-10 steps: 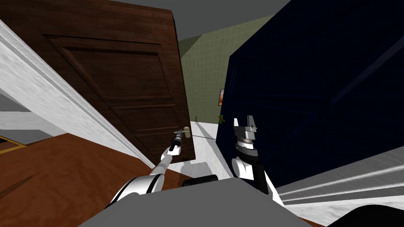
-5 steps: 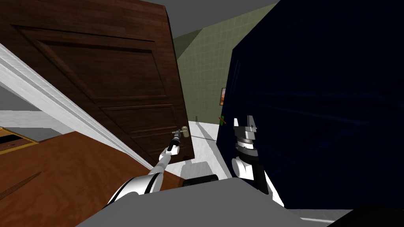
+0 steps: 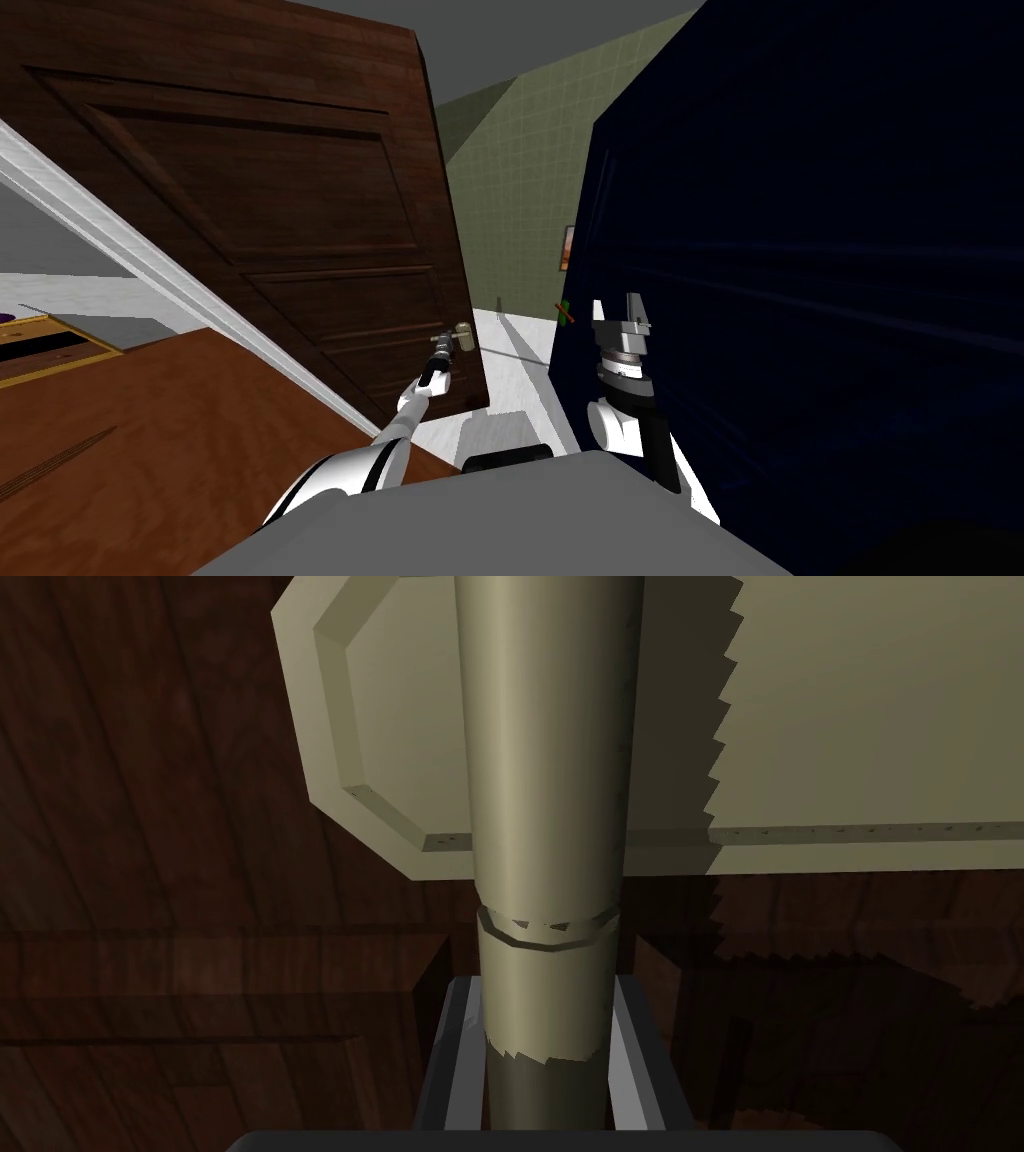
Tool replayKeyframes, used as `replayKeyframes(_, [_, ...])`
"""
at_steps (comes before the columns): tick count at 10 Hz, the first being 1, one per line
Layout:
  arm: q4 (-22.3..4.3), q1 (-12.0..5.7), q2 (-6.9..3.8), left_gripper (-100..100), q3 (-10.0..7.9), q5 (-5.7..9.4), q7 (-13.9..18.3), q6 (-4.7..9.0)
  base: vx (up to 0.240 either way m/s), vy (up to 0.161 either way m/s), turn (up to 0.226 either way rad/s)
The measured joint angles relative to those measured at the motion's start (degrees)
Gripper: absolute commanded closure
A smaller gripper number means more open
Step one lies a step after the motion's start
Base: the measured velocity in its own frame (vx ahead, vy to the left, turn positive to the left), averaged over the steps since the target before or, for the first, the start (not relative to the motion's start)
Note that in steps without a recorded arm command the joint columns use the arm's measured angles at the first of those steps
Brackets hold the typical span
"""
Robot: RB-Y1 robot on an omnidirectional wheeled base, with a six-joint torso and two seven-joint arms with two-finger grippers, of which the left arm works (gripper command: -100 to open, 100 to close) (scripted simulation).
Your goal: Push the door open
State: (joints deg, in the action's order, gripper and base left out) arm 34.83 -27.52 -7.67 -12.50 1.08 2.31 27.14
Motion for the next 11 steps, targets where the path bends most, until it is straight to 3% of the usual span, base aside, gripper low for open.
replayKeyframes(4, [1.13,0.22,-0.55,100,-1.71,0.52,-0.80,-0.56,0.145,-0.060,0.054])
replayKeyframes(6, [1.55,0.68,0.34,100,-2.88,0.90,-2.39,-0.80,0.212,-0.002,0.081])
replayKeyframes(7, [0.52,0.04,0.60,100,-3.65,1.15,-3.40,-0.32,0.215,-0.007,0.062])
replayKeyframes(8, [2.89,1.09,1.22,100,-4.25,1.32,-4.38,-1.10,0.160,0.023,0.030])
replayKeyframes(9, [2.66,0.53,1.12,100,-4.63,1.47,-4.90,-1.18,0.076,0.026,0.002])
replayKeyframes(10, [0.11,-1.20,0.66,100,-5.04,1.63,-5.15,0.20,0.119,0.009,0.063])
replayKeyframes(11, [-1.30,-2.04,0.86,100,-5.75,1.87,-5.90,1.19,0.107,0.000,0.019])
